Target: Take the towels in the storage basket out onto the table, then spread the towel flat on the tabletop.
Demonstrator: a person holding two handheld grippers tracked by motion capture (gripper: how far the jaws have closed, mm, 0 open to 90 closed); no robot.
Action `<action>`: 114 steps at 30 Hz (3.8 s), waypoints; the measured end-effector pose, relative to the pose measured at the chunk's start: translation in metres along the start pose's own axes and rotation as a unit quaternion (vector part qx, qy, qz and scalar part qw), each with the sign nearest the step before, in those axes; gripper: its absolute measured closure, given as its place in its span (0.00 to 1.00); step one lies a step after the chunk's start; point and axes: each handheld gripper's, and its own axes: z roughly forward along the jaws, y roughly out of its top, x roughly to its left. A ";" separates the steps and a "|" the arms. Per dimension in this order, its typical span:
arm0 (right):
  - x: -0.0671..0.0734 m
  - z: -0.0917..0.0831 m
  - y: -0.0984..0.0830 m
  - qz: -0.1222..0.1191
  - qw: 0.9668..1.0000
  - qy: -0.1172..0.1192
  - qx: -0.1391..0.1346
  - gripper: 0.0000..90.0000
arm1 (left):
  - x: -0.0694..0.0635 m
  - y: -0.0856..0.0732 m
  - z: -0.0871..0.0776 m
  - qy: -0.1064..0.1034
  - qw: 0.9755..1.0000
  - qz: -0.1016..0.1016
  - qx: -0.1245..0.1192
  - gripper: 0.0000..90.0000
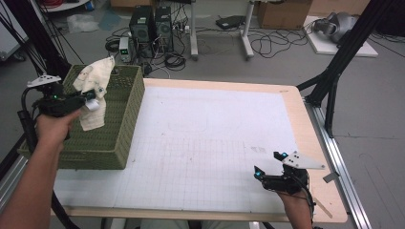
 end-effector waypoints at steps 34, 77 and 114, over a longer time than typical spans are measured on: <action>-0.002 -0.001 -0.001 0.005 1.000 0.004 -0.004 0.11 | -0.165 -0.034 0.047 -0.182 0.980 0.085 -0.007 0.80; -0.005 0.000 -0.006 0.013 1.000 0.011 0.008 0.11 | -0.210 -0.128 0.091 -0.193 0.975 0.083 0.070 0.35; -0.001 0.010 -0.008 0.015 0.999 0.016 0.023 0.11 | -0.163 -0.135 0.060 -0.175 0.983 0.062 -0.005 0.23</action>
